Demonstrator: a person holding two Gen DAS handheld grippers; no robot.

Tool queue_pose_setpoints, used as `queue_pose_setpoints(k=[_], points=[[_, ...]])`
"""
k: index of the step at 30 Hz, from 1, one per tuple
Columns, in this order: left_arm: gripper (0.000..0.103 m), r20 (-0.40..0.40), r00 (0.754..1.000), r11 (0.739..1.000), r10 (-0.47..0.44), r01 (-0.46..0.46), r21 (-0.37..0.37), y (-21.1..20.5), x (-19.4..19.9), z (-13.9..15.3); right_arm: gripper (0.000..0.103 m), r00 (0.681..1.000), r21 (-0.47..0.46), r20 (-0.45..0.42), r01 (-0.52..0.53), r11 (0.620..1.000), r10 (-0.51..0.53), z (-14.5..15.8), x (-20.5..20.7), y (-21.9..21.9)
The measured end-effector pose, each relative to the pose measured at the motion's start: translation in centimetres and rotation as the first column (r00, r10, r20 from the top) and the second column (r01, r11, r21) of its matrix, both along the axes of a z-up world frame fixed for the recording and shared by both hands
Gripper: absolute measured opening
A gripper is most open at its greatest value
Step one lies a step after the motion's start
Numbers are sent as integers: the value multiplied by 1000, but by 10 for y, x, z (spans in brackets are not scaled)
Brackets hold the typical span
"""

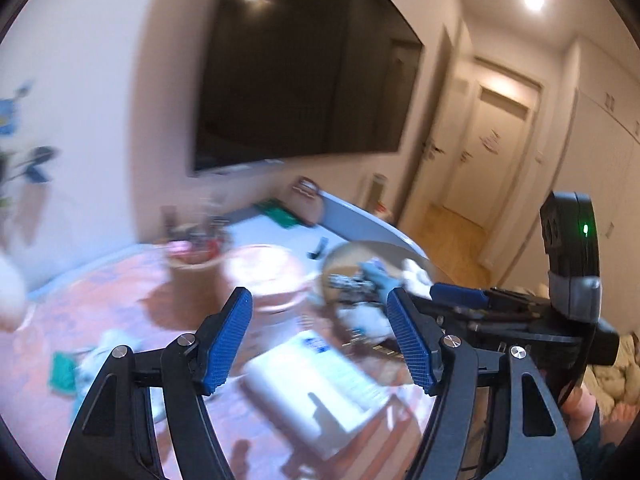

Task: Organize books
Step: 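Move both grippers back over the blanket toward the remaining items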

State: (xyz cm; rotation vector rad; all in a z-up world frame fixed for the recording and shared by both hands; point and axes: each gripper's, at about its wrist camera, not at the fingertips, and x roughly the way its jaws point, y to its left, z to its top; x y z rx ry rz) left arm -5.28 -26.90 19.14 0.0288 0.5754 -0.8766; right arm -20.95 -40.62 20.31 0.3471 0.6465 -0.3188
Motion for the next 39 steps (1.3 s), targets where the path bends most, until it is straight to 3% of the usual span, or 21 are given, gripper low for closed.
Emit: queue_pose_setpoints(k=[4,7,8,9,10,14,19,21,26,39], points=[[70,22,992,992,122,-122,-22,68,-2,5,67,992,-64,-21,-125,990,124,-3,26,62],[76,26,969,969,247,-246,-29,120,-1,-3,68,977,-89,-37,-214,973,212,-10,43,102],[77,20,955,955,296,-295,-24,138,1,-9,75,969,-93,-44,-247,964,244,-15,49,115],[76,4,946,945,325,-325,-20,154,4,-16,85,960,-94,-50,-278,956,275,-22,57,129],[76,-17,939,939,344,-344,-15,168,7,-25,87,955,-93,-53,-295,951,291,-28,61,138],[76,-137,895,903,424,-430,-15,222,29,-72,87,939,-106,-95,-340,934,331,-67,87,171],[76,-218,831,853,512,-522,11,252,46,-122,87,903,-52,-122,-421,906,413,-116,113,195],[76,-213,808,831,550,-555,42,253,52,-137,87,884,-48,-119,-460,887,452,-132,118,205],[76,-159,763,779,626,-609,146,247,58,-159,87,878,-100,-190,-462,881,439,-159,131,217],[76,-140,776,787,615,-593,172,245,59,-162,88,884,-26,-214,-431,902,416,-165,139,202]])
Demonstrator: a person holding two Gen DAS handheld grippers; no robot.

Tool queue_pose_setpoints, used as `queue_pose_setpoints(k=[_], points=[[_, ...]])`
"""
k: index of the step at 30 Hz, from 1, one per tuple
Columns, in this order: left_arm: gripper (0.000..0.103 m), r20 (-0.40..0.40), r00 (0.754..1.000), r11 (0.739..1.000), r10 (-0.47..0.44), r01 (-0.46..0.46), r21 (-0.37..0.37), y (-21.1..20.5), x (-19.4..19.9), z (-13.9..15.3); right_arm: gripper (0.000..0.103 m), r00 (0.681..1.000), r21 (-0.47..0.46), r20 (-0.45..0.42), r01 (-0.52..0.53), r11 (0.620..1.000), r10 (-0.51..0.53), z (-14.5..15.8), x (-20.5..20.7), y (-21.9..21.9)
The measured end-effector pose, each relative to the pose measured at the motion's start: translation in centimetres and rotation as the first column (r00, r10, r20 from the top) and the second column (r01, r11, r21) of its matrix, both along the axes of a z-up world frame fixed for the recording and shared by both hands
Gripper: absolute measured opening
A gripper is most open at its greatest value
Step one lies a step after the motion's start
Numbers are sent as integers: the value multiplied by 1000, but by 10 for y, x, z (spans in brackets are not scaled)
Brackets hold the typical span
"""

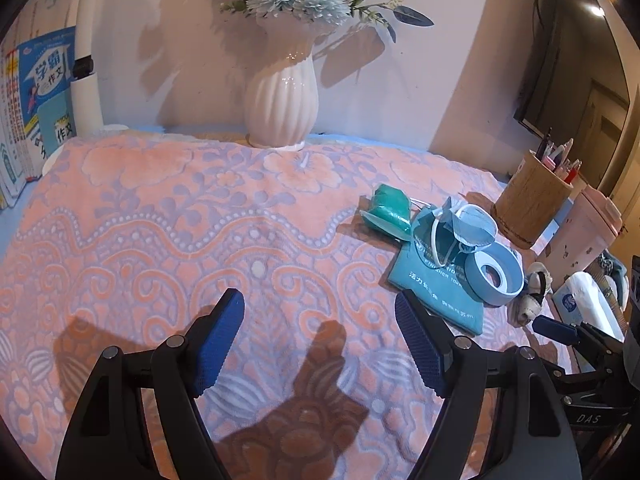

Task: Organize books
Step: 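Move both grippers back over the blanket toward the remaining items, then grasp the teal pouch with the left gripper while the right grasps the beige shoe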

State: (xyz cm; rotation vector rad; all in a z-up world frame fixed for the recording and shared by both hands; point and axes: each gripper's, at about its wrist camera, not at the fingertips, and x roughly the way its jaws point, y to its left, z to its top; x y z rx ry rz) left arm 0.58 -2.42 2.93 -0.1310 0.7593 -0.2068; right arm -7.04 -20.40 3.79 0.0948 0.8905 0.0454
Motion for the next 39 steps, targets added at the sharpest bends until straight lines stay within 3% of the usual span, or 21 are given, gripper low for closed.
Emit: queue_pose_setpoints(k=[8,11,13,16,19,23,25,26,27,30,33,38,39], points=[[76,-15,1000,1000,-6,7,14,-3,0,0,87,998,25,54,40,999,-42,9,-9,-9],[76,-71,997,999,-41,39,-23,-1,1,8,87,995,88,55,79,993,-84,18,-14,-22],[76,-66,996,998,-67,65,-19,-4,-1,28,87,994,146,45,94,985,-102,27,-17,-32],[76,-22,995,994,-98,99,46,-18,7,61,88,989,41,43,141,989,-142,45,-15,-38],[77,0,990,989,-143,143,35,-28,30,73,88,987,-57,9,163,985,-163,47,-5,-39],[75,-50,986,987,-159,158,-12,-41,69,60,86,990,17,-24,141,990,-140,40,10,-46],[75,-85,982,986,-168,166,-26,-46,84,48,76,991,-6,-25,129,992,-129,39,18,-41],[75,-97,980,984,-176,175,-23,-49,90,41,64,993,-27,-29,118,993,-119,38,22,-39],[75,-101,978,983,-184,183,-17,-52,95,36,59,994,-44,-39,103,994,-104,35,27,-36],[75,-130,971,980,-199,200,-7,-61,108,21,58,992,-66,-73,97,993,-102,23,36,-35],[74,-172,963,978,-207,209,-9,-66,120,4,58,992,-11,-73,98,995,-98,19,35,-42],[59,-206,952,972,-225,233,13,-79,131,-12,47,995,-4,-65,75,997,-76,17,34,-43],[43,-201,954,972,-224,234,25,-81,131,-11,40,996,-12,-60,70,998,-70,17,34,-42]])
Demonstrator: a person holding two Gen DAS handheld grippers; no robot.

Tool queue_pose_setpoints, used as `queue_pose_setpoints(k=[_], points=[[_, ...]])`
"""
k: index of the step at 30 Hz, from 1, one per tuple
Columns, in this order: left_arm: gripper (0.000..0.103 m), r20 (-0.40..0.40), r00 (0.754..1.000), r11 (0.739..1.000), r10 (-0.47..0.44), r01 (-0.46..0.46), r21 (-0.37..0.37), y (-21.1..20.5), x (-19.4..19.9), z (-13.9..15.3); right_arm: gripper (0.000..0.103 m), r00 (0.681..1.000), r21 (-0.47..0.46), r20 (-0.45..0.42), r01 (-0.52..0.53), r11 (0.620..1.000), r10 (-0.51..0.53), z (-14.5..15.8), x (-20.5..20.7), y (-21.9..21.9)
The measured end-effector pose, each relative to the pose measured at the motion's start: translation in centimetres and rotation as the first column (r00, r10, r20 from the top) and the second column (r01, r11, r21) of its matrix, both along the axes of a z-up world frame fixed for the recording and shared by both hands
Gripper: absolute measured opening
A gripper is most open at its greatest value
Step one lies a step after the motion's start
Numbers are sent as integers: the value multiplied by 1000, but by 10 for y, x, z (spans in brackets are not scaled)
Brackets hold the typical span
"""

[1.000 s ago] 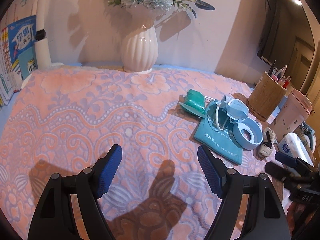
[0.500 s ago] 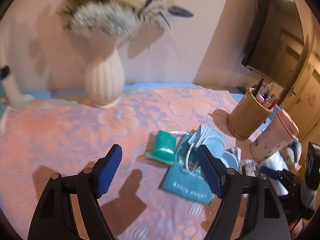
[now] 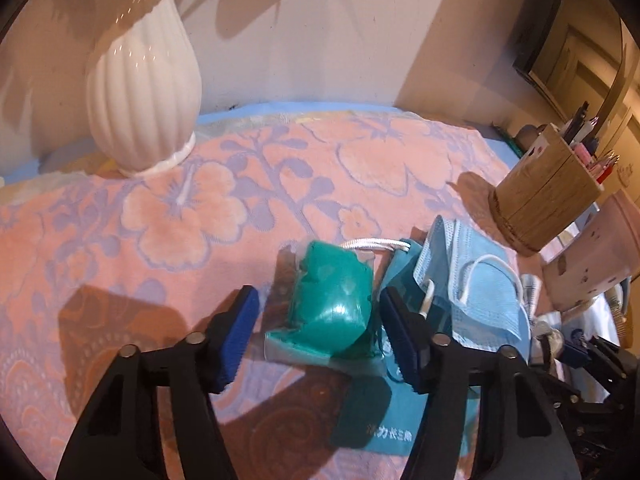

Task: Organize books
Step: 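Grasp the teal pouch with the left gripper while the right grasps the beige shoe, then carry the teal pouch and beige shoe to the basket and open both grippers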

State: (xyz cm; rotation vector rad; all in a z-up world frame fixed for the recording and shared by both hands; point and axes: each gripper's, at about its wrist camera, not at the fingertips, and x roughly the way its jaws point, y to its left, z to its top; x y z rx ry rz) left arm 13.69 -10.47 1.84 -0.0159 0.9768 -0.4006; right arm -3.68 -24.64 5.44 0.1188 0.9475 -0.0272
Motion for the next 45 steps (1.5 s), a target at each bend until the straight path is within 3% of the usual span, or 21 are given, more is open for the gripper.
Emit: queue_pose_setpoints(k=[2,9,13,18,22,25,27,30,34,35,36,37,40,45], points=[[38,3,1000,1000,-6,6,6,0,0,2,26,1000,-9,5,-4,1000,4,0,0,1],[36,56,998,998,13,-10,-56,25,-30,26,26,997,31,66,-29,999,27,16,-18,-1],[36,67,997,993,44,-36,-115,46,-57,41,26,988,18,114,-112,994,109,36,-41,15],[36,64,996,991,57,-49,-127,60,-100,40,26,978,30,49,-203,979,201,20,-60,42],[36,3,997,990,72,-71,-122,65,-122,25,26,967,92,-62,-240,966,247,-9,-66,55],[36,-17,995,984,103,-104,-147,74,-134,11,33,971,106,-58,-226,968,233,-17,-73,56],[36,-25,992,977,122,-125,-174,78,-140,3,55,973,141,-49,-216,966,225,-17,-78,53],[36,-25,989,971,145,-147,-187,79,-144,-5,60,978,153,-29,-200,968,207,-18,-84,54],[36,14,991,980,134,-130,-153,71,-148,4,60,982,60,-5,-189,980,190,-16,-88,70],[36,16,991,981,130,-126,-150,69,-149,4,55,983,45,3,-184,982,184,-16,-89,72],[36,19,992,982,122,-118,-148,66,-150,6,31,985,34,6,-173,984,173,-17,-90,72],[36,23,993,983,115,-110,-147,63,-151,8,22,989,3,15,-147,989,147,-16,-92,72],[36,45,995,985,85,-77,-152,50,-155,19,23,990,-23,65,-126,992,127,-6,-99,68],[36,123,992,984,-10,32,-174,8,-158,57,23,982,-49,179,-57,997,65,37,-116,43]])
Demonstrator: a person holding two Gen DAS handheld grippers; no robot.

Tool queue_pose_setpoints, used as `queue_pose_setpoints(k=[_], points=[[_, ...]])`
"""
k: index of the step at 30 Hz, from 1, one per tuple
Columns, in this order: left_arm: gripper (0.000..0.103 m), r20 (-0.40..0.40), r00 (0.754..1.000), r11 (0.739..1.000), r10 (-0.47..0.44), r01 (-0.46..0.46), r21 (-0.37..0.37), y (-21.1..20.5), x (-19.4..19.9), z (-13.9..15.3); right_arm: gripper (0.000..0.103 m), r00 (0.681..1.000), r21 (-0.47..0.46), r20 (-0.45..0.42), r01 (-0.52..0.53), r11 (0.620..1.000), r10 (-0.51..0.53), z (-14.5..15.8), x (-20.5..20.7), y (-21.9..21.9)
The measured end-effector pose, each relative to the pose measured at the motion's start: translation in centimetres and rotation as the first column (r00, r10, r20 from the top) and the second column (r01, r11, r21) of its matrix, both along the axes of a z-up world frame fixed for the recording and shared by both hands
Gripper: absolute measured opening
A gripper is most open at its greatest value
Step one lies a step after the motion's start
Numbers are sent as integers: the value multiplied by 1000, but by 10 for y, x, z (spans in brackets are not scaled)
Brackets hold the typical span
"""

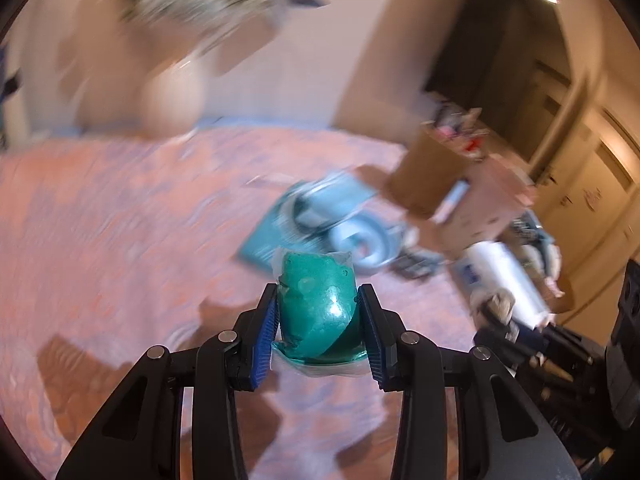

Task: Organize books
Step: 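Carry the teal pouch and beige shoe to the basket and open both grippers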

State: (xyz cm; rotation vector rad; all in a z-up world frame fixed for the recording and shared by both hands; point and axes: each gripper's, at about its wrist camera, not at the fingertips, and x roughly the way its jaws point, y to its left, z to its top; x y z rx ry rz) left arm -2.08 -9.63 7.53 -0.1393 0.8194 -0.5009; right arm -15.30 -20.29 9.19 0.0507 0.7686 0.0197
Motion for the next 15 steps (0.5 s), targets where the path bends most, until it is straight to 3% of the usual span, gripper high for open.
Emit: queue_pose_setpoints(k=[7,15], points=[[36,121,974,981,-191,192,2,-96,-1,48,23,968,43,105,225,973,-229,51,-28,-94],[36,181,919,935,-352,355,13,-206,2,71,23,873,120,156,447,886,-461,81,-76,-210]])
